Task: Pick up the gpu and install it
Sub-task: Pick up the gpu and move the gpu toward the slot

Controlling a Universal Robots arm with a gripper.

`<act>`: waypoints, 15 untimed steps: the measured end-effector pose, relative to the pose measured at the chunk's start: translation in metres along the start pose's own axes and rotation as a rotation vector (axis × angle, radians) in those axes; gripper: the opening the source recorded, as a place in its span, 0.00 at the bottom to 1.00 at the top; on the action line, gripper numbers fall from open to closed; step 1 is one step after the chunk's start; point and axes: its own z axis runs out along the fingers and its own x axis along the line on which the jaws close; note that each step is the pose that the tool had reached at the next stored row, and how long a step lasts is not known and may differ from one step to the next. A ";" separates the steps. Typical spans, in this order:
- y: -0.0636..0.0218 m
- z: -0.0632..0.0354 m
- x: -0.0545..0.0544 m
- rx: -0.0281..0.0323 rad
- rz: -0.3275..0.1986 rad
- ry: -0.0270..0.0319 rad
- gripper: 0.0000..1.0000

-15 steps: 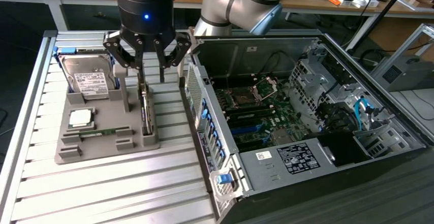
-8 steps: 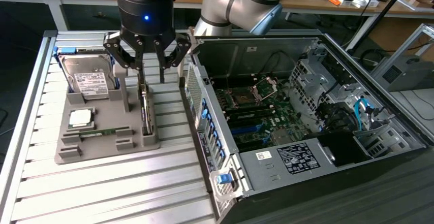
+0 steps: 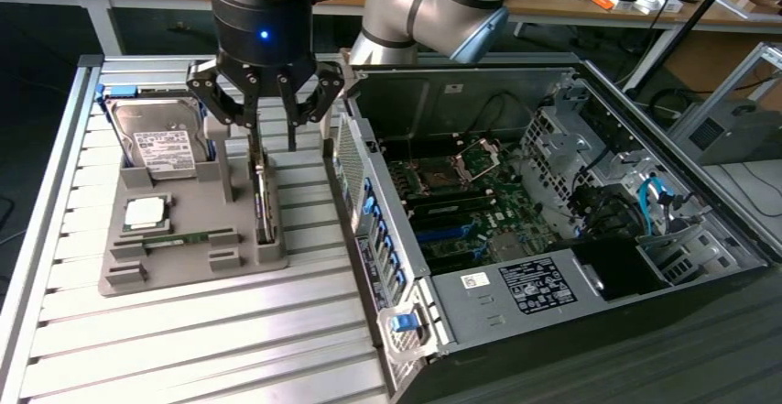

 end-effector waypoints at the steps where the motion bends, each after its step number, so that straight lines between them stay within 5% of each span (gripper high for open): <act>1: 0.0000 0.0002 0.000 0.0000 0.000 0.0000 0.42; 15: -0.0001 0.0038 0.000 0.0000 0.000 0.0001 0.42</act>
